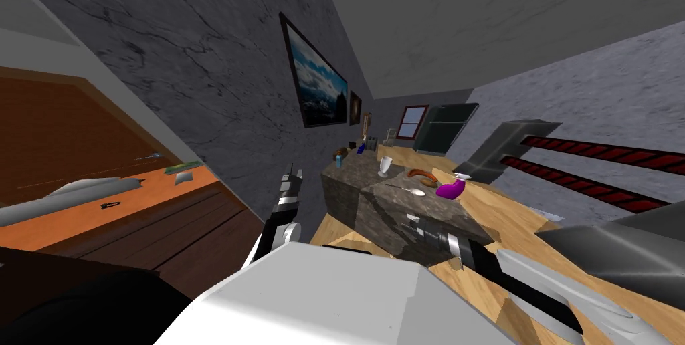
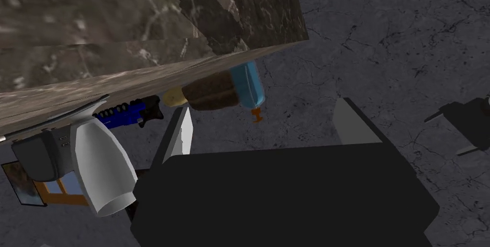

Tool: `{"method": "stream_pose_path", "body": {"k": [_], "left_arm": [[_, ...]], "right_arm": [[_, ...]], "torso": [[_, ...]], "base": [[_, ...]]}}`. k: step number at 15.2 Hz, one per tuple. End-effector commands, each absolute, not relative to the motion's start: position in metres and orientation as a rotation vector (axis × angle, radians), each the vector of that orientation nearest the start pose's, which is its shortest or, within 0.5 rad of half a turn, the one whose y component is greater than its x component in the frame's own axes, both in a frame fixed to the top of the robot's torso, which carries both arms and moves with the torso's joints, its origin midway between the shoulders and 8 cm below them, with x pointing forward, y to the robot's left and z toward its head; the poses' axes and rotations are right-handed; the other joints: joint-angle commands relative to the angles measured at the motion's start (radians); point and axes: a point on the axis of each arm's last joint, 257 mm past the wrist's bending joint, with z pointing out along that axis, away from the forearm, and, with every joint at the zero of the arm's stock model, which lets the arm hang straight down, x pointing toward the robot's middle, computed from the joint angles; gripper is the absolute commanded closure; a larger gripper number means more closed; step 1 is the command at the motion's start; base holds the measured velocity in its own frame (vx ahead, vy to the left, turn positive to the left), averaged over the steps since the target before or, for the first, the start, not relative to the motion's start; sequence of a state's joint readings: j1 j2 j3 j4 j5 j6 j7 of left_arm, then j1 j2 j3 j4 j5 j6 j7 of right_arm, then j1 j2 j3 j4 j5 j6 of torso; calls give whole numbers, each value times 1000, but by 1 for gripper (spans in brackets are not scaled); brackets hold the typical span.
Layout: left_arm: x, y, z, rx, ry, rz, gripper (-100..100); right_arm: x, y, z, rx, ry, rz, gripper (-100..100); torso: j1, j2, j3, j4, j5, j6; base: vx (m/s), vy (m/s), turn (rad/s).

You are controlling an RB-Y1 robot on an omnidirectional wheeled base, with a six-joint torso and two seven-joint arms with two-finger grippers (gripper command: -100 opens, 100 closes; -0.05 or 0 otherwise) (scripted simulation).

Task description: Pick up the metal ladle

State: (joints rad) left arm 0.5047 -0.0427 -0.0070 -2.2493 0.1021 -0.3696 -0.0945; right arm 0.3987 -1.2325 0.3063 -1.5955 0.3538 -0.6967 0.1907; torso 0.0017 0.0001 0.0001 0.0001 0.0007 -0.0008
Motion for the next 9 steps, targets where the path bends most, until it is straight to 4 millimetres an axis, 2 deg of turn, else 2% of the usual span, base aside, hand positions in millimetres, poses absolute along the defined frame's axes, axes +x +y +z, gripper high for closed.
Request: {"method": "stream_pose_path", "body": {"k": [1,3,4,5,6,7,8,9], "left_arm": [[367,296,-18,-848,658,-1250,0],[367,296,-18,-848,658,-1250,0],[367,296,-18,-848,658,-1250,0],[367,296,-18,-847,658,-1250,0],[367,296,-18,-848,658,-1250,0],[367,296,-18,-847,658,-1250,0],[367,296,-18,-848,658,-1250,0],[367,296,-18,-847,658,-1250,0]], "right_arm": [[301,-362,-310,-596,2099,635,-100],[301,-371,-308,-615,2114,613,-100],[293,-390,-315,-656,2165,576,-100],[293,-393,-314,-663,2170,568,-100],[285,-412,-321,-694,2217,535,-100],[285,-416,-318,-707,2223,523,-100],[277,-433,-324,-734,2267,493,-100],[277,-439,-321,-748,2276,477,-100]], "torso": [[0,0,0,0,0,0],[0,-1,-1,0,0,0],[0,-1,-1,0,0,1],[0,-1,-1,0,0,0],[-1,-1,-1,0,0,0],[0,-2,-1,0,0,-1],[-1,-2,-1,0,0,0],[-1,-3,-2,-1,0,-1]], "base": [[16,45,320],[20,35,203],[21,31,239],[25,27,275],[34,31,381],[36,24,296],[52,26,337],[55,16,280]]}}
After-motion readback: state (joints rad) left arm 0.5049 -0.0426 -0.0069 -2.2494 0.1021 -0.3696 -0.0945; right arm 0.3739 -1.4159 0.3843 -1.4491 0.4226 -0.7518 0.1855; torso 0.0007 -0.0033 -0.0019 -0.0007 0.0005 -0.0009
